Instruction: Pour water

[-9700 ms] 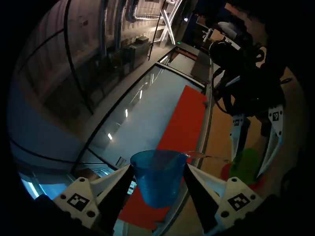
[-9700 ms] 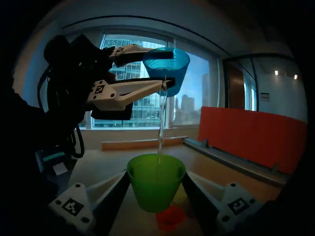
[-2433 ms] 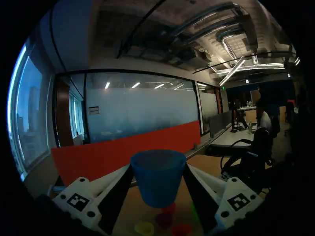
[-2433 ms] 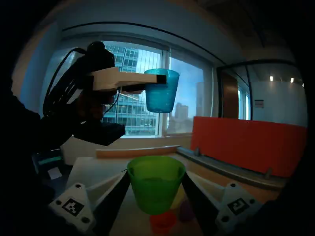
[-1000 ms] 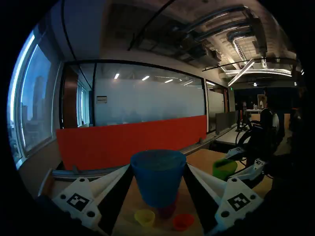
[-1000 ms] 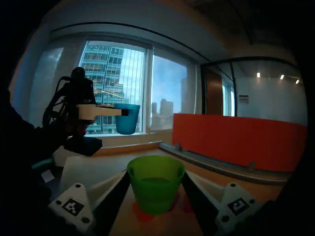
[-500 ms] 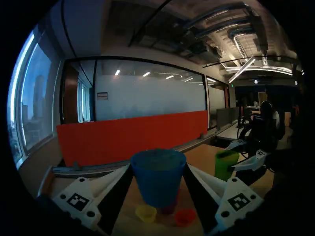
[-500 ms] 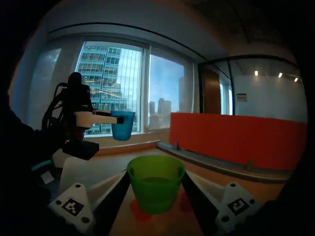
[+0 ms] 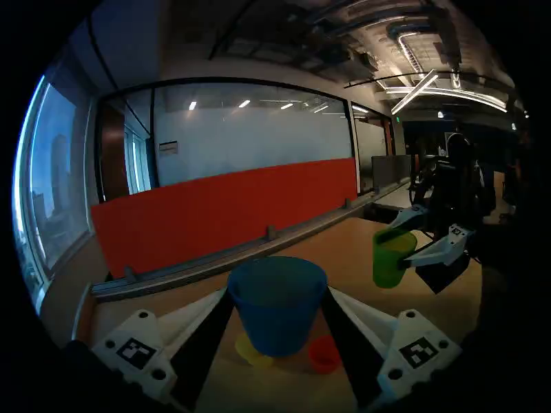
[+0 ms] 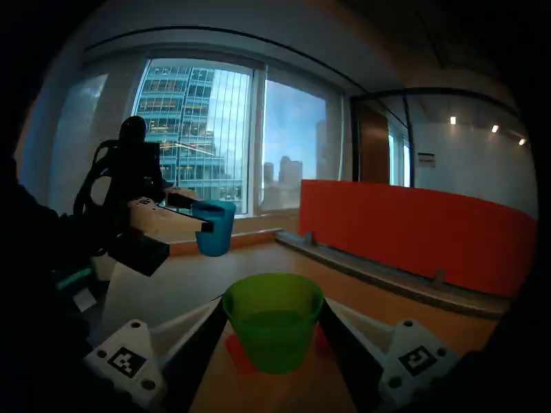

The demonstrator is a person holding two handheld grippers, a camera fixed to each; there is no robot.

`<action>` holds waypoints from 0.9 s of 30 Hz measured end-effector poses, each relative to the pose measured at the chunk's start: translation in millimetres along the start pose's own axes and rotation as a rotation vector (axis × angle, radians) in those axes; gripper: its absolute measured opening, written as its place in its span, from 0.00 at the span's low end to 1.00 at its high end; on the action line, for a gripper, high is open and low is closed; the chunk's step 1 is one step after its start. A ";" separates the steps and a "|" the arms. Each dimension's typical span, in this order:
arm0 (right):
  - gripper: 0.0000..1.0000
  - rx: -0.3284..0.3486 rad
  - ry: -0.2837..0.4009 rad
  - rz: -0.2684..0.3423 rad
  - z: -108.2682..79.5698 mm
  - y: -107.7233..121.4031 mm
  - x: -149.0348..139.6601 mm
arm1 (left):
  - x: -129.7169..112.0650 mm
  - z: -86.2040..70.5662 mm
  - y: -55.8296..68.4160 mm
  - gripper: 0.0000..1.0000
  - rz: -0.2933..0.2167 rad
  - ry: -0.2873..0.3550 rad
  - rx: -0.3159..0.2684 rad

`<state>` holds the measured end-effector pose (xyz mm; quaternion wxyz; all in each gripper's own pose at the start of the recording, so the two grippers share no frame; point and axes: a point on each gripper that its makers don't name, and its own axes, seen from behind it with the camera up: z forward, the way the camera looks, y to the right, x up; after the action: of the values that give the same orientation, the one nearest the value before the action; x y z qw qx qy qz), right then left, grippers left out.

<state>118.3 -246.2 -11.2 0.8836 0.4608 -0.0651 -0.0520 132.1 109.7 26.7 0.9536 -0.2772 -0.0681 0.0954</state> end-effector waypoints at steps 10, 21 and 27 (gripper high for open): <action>0.92 -0.004 -0.018 0.008 2.5 4.2 -9.2 | -14.5 6.3 1.3 0.87 0.005 -0.033 -0.014; 0.92 0.006 -0.096 0.009 5.7 8.2 -39.5 | -60.8 14.0 8.0 0.87 0.035 -0.142 -0.038; 0.92 0.015 -0.145 0.010 10.6 8.3 -58.3 | -89.3 17.3 15.8 0.87 0.058 -0.204 -0.060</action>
<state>59.4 -241.2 -2.3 0.8734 0.4619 -0.1319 -0.0803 39.8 112.1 25.8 0.9299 -0.2963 -0.1596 0.1486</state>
